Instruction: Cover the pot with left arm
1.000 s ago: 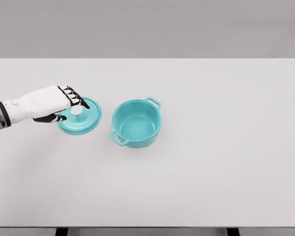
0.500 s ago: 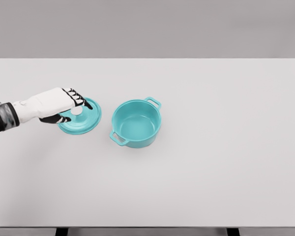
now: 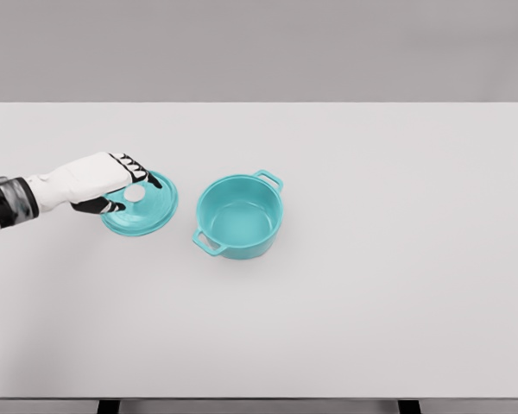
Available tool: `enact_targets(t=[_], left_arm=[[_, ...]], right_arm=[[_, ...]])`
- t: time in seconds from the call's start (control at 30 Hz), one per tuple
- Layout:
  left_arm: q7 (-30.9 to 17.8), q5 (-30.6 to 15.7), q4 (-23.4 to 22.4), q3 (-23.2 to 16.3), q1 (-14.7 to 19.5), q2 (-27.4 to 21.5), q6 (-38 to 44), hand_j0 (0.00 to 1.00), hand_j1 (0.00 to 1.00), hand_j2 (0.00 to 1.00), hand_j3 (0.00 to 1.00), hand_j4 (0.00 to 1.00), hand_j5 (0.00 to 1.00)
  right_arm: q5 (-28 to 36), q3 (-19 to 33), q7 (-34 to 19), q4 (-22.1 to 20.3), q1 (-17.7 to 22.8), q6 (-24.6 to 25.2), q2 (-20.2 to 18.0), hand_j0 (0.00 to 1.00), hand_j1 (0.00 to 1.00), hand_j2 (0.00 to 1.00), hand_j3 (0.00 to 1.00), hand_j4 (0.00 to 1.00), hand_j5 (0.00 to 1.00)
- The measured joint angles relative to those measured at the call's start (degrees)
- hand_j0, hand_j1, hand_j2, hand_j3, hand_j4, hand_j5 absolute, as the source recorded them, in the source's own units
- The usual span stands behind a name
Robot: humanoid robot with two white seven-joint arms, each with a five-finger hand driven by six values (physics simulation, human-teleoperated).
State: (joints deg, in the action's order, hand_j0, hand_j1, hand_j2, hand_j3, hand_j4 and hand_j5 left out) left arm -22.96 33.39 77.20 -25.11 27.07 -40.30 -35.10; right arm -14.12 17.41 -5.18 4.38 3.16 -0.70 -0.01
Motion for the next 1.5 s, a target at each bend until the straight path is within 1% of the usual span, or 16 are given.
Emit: enact_targets(t=[0.17, 0.4, 0.87, 0.9, 0.97, 1.0, 1.1, 1.37, 1.43, 1.5], left_arm=[[0.00, 0.95, -1.98, -0.02, 0.44, 1.37, -0.01, 0.77, 0.77, 0.77, 0.77, 0.77, 0.77], [0.00, 1.30, -3.70, -0.31, 0.79, 1.96, -0.01, 0.77, 0.77, 0.77, 0.77, 0.77, 0.77], [0.00, 2.17, -5.68, -0.50, 1.58, 3.12, -0.01, 0.75, 0.75, 0.75, 0.75, 0.75, 0.75], [0.00, 2.18, -5.76, -0.51, 1.58, 3.14, -0.01, 0.73, 0.73, 0.73, 0.73, 0.73, 0.73], [0.00, 2.19, -5.97, -0.51, 1.67, 3.15, -0.01, 0.72, 0.72, 0.72, 0.72, 0.72, 0.72], [0.00, 2.20, -6.04, -0.51, 1.67, 3.16, -0.01, 0.69, 0.69, 0.69, 0.69, 0.69, 0.69], [0.00, 2.21, -6.11, -0.55, 1.67, 3.17, -0.01, 0.67, 0.67, 0.67, 0.67, 0.67, 0.67], [0.00, 2.21, -6.15, -1.21, 1.67, 3.17, -0.01, 0.67, 0.67, 0.67, 0.67, 0.67, 0.67], [0.00, 2.17, -6.17, -1.42, 1.67, 3.17, 0.00, 0.62, 0.62, 0.62, 0.62, 0.62, 0.62], [0.00, 2.15, -6.19, -1.53, 1.67, 3.17, -0.01, 0.61, 0.61, 0.61, 0.61, 0.61, 0.61]], right_arm=[[-0.01, 0.00, 0.00, 0.00, 0.00, 0.00, 0.00, 1.00, 1.00, 1.00, 1.00, 1.00, 1.00], [-0.01, 0.00, 0.00, -0.01, 0.00, 0.00, 0.00, 1.00, 1.00, 1.00, 1.00, 1.00, 1.00], [-0.01, 0.00, 0.00, 0.00, 0.00, 0.00, 0.00, 1.00, 1.00, 1.00, 1.00, 1.00, 1.00], [0.00, 0.00, 0.00, 0.00, 0.00, 0.00, 0.00, 1.00, 1.00, 1.00, 1.00, 1.00, 1.00], [-0.01, 0.00, 0.00, -0.01, 0.00, 0.00, 0.00, 1.00, 1.00, 1.00, 1.00, 1.00, 1.00], [-0.01, 0.00, 0.00, 0.00, 0.00, 0.00, 0.00, 1.00, 1.00, 1.00, 1.00, 1.00, 1.00], [-0.01, 0.00, 0.00, -0.01, 0.00, 0.00, 0.00, 1.00, 1.00, 1.00, 1.00, 1.00, 1.00], [-0.01, 0.00, 0.00, 0.00, 0.00, 0.00, 0.00, 1.00, 1.00, 1.00, 1.00, 1.00, 1.00], [-0.01, 0.00, 0.00, 0.00, 0.00, 0.00, 0.00, 1.00, 1.00, 1.00, 1.00, 1.00, 1.00], [-0.01, 0.00, 0.00, 0.00, 0.00, 0.00, 0.00, 1.00, 1.00, 1.00, 1.00, 1.00, 1.00]])
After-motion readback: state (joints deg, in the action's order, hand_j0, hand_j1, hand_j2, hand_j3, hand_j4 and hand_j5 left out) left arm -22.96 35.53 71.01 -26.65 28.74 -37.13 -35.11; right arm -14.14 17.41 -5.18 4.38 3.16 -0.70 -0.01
